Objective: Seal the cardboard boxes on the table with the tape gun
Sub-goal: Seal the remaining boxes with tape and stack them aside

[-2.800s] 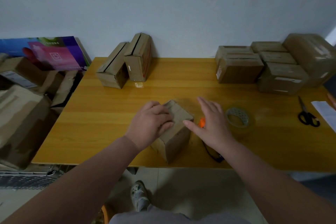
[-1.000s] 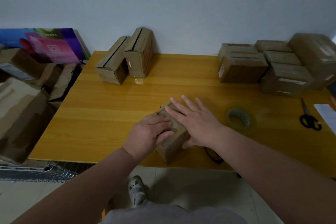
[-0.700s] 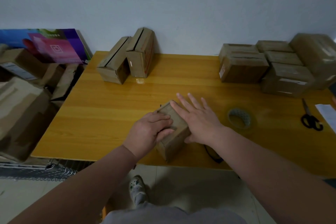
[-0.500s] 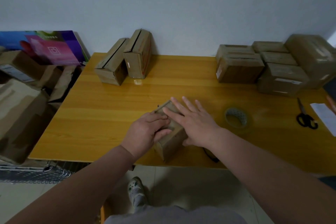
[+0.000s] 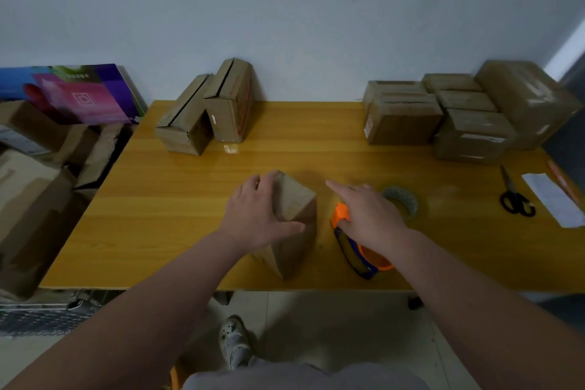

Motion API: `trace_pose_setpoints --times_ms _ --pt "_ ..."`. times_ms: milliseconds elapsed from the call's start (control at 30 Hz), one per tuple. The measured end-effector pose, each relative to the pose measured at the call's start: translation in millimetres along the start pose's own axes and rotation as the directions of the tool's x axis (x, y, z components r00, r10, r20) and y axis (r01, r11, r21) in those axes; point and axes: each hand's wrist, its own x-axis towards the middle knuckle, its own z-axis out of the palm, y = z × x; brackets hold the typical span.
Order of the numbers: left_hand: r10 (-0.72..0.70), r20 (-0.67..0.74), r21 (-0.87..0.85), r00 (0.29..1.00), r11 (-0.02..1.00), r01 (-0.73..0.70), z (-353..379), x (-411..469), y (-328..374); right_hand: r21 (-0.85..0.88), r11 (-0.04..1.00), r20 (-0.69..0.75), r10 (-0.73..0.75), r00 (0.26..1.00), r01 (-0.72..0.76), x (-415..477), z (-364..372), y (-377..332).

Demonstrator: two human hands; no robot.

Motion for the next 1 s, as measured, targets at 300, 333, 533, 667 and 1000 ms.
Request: trace_pose_setpoints --times_ms 300,333,533,667,1000 --pt "-0.182 -0.039 -0.483 0.982 0.864 0.141 -19.3 15.2 -4.3 0.095 0.994 -0.039 0.049 0.998 -0.045 -6.7 -11.3 12.3" --pt "-0.179 -0.048 -0.515 0.983 0.848 0.129 -21.3 15.8 -4.0 0.104 0.994 -0.054 0.048 0.997 -0.043 -6.9 -14.3 12.7" --pt "-0.073 -0.08 -0.597 0.994 0.802 0.011 -33.5 22.9 0.0 0.091 0.993 -0.203 -0.051 0.978 0.07 -1.1 -36.8 9.5" --pt "0.048 -0.062 -0.542 0.997 0.837 -0.074 -40.5 28.4 5.6 0.005 0.991 -0.221 -0.131 0.967 0.136 12.8 -52.8 2.1" --pt "0.221 -0.037 -0.457 0.974 0.863 -0.214 -56.5 97.0 -1.9 -0.126 0.965 -0.111 -0.243 0.964 0.229 92.0 -77.2 -6.0"
